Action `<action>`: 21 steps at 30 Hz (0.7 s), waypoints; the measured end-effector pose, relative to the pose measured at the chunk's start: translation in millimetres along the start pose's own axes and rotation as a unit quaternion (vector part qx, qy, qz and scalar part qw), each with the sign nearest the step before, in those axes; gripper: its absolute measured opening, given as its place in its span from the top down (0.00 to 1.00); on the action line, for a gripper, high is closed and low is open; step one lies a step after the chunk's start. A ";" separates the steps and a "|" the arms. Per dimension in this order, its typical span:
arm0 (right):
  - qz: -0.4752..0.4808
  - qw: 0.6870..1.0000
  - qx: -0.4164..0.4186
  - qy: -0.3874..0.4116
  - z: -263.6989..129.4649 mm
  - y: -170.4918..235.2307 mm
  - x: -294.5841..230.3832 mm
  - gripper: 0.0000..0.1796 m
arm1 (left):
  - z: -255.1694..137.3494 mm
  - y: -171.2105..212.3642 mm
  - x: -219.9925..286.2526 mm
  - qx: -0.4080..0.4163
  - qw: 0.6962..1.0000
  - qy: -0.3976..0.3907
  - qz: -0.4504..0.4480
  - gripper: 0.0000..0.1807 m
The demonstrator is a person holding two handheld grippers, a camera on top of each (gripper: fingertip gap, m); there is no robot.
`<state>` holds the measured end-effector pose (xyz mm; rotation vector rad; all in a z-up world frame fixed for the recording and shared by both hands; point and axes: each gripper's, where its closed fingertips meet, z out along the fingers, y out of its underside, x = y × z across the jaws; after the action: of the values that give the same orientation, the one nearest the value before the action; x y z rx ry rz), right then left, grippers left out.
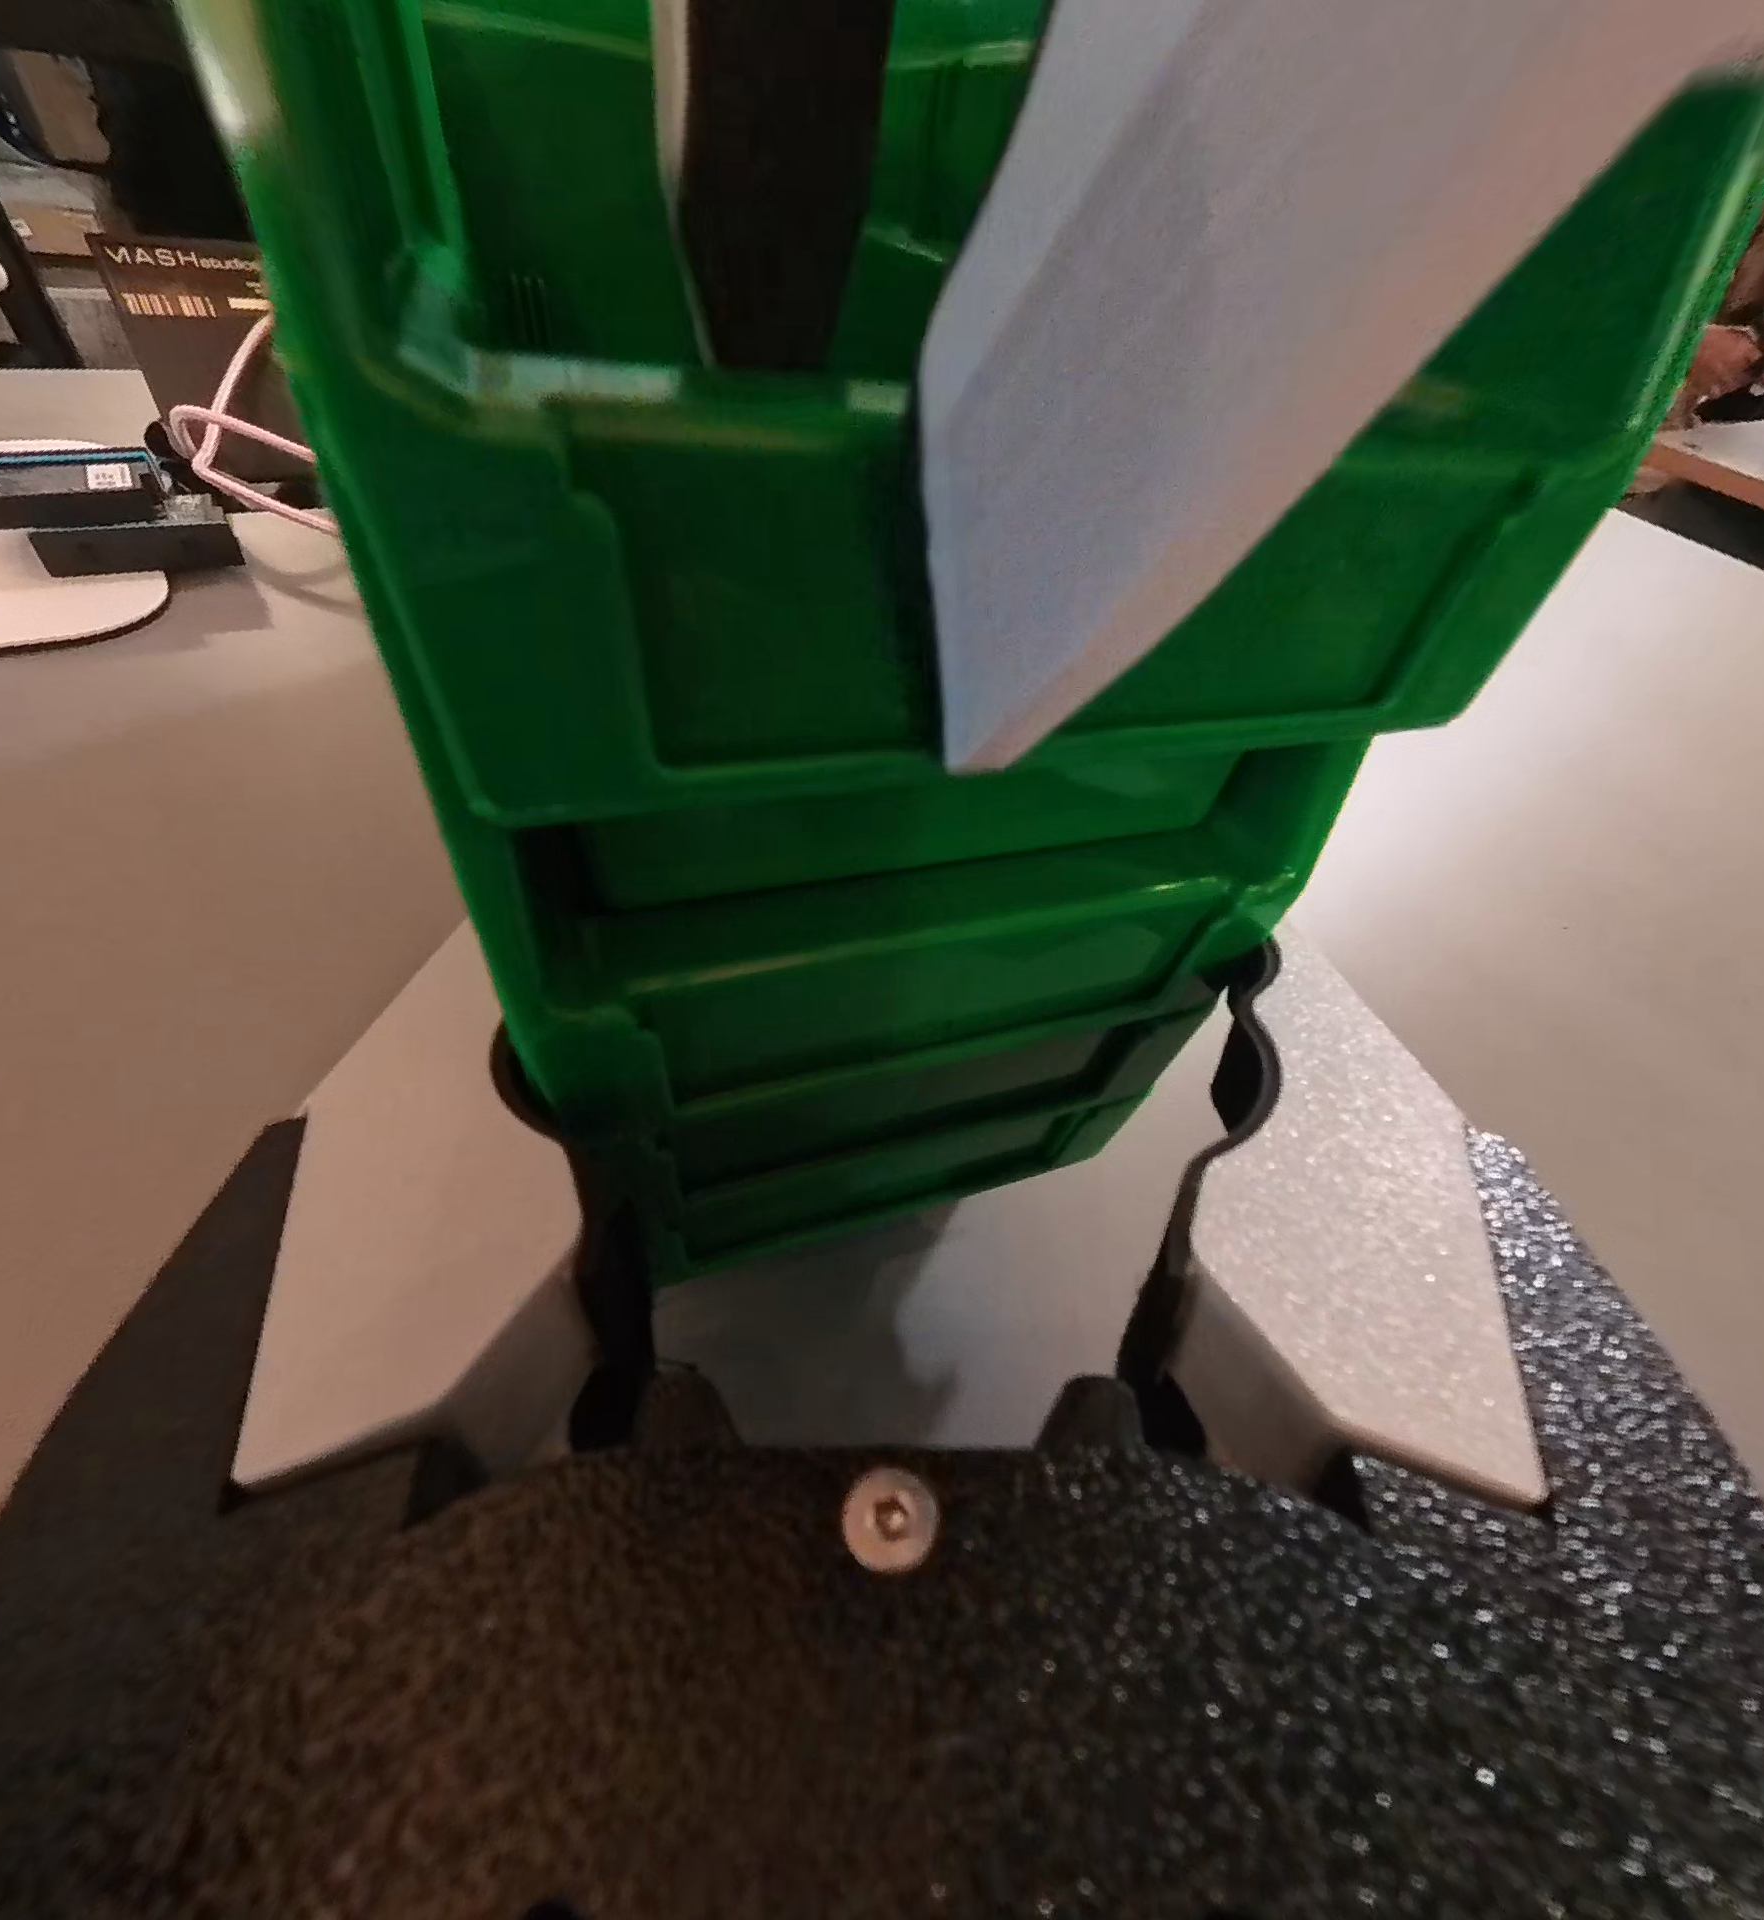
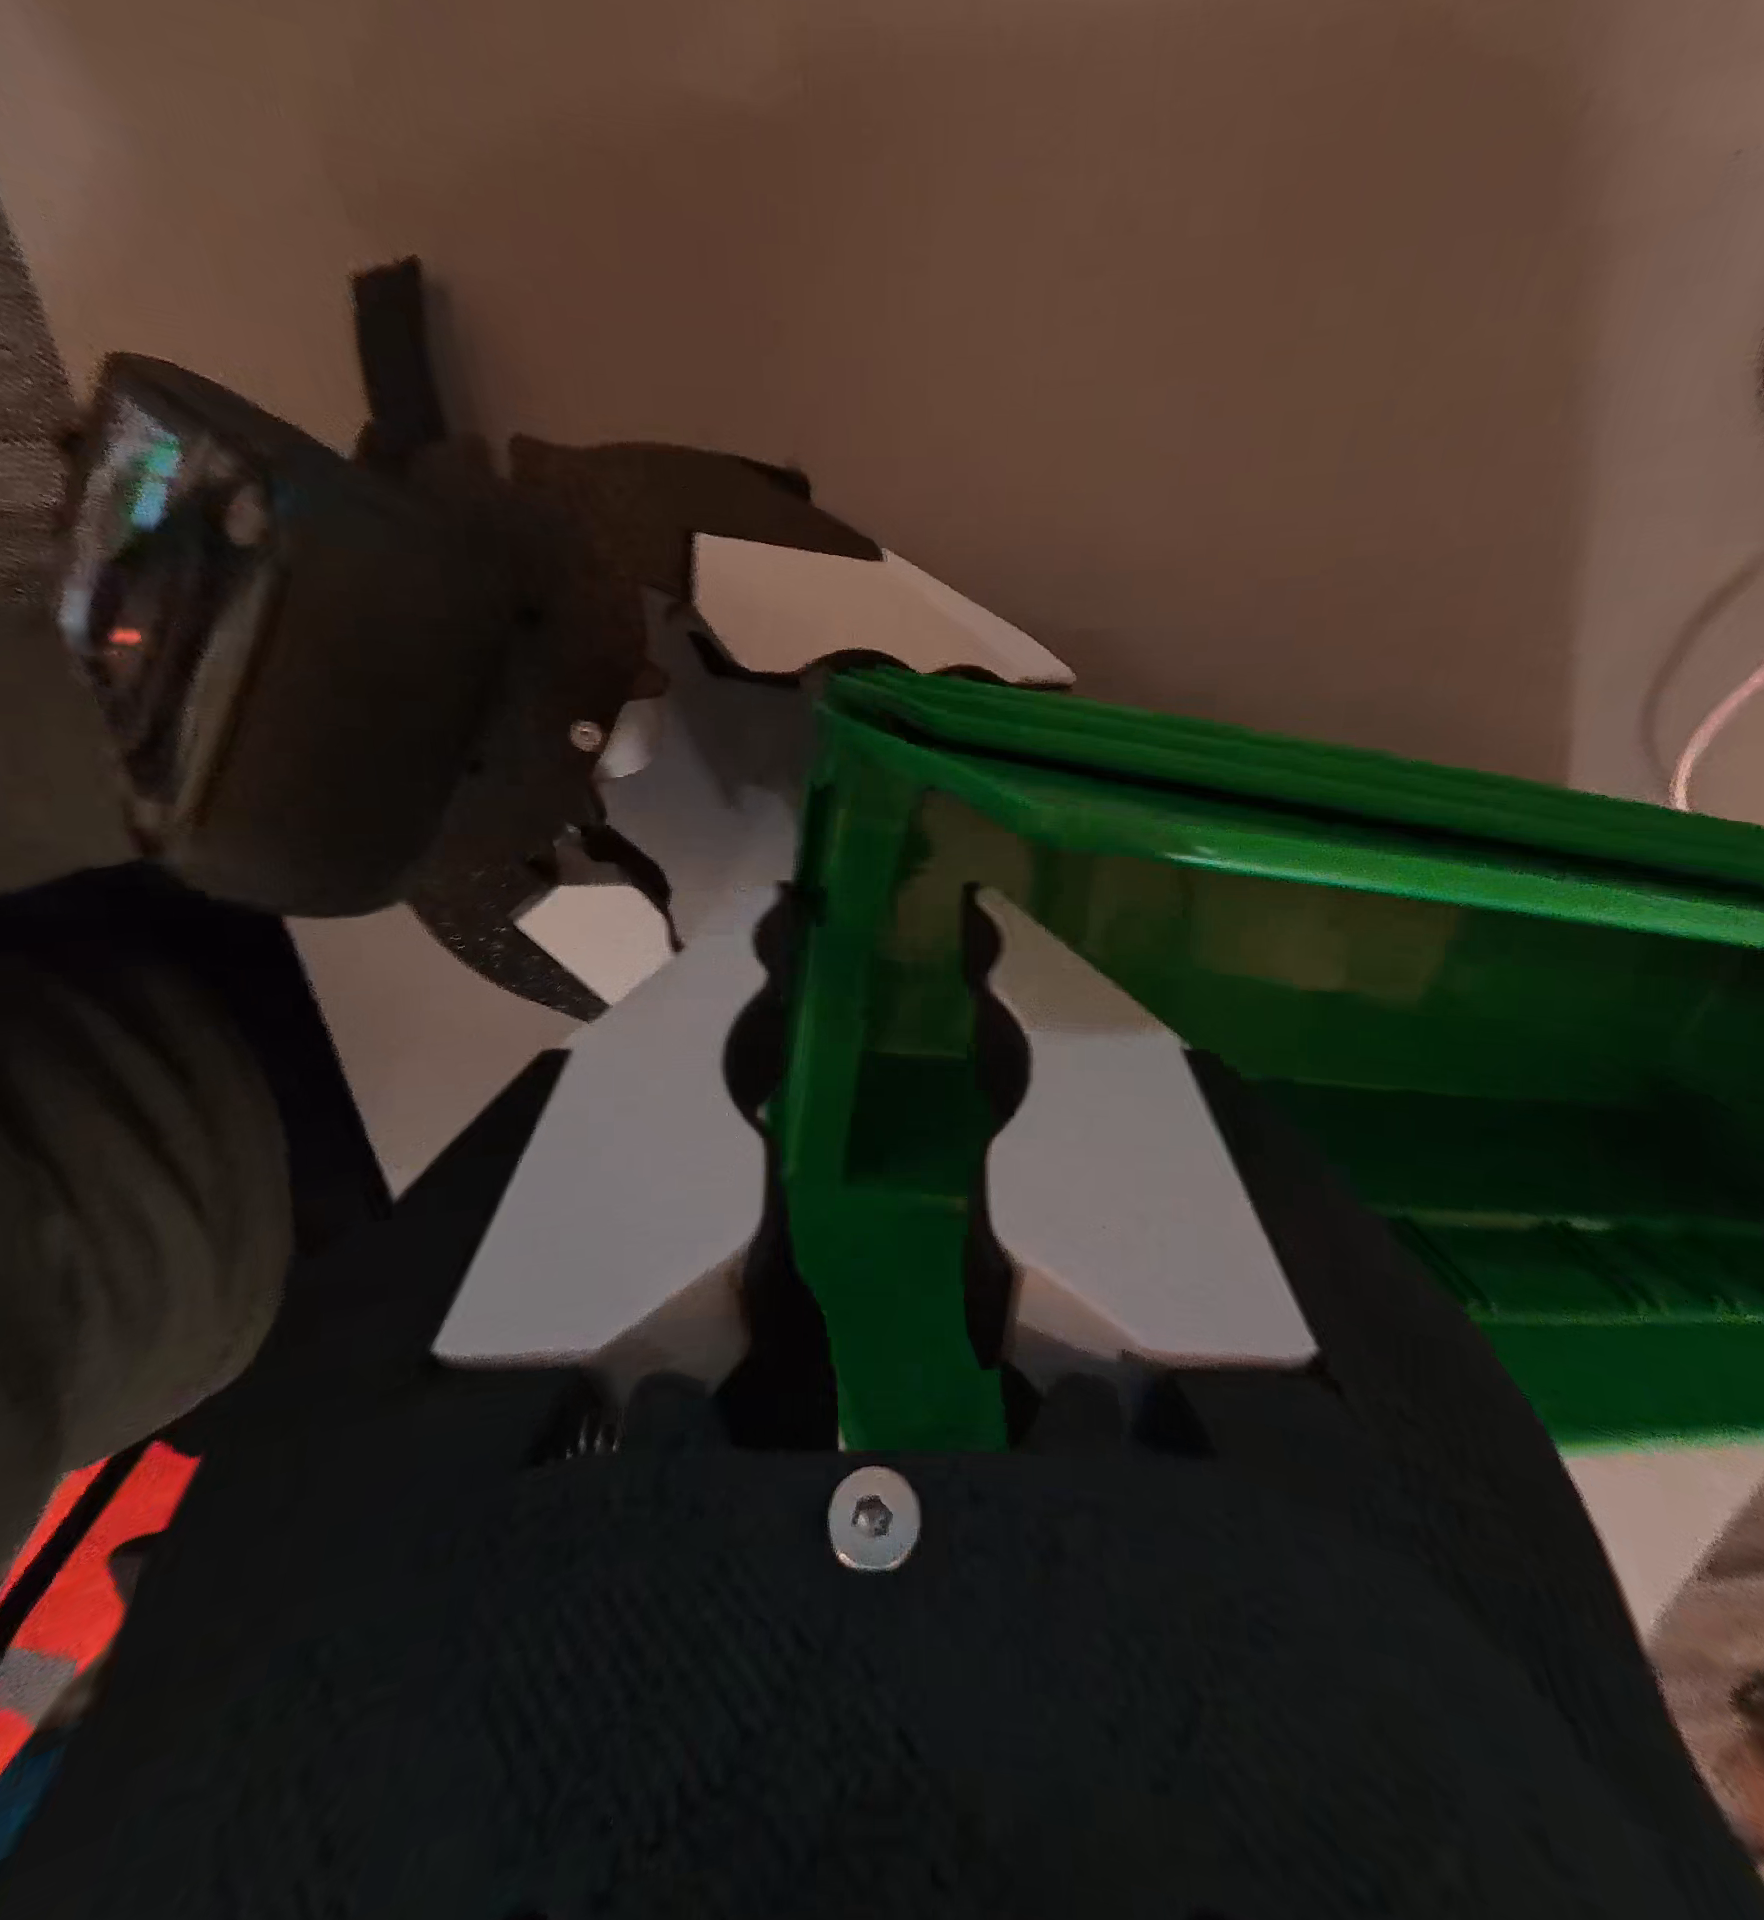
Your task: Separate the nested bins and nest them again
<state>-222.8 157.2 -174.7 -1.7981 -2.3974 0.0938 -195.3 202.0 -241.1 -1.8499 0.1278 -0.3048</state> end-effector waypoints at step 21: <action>-0.030 0.985 -0.010 0.168 14.2 5.6 3.0 0.90 | 4.1 2.4 2.7 -0.008 1.000 0.003 -0.012 0.29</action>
<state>-220.4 162.2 -189.3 -1.5979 -2.2149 -0.2231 -191.4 204.4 -244.1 -1.8681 0.1136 -0.3263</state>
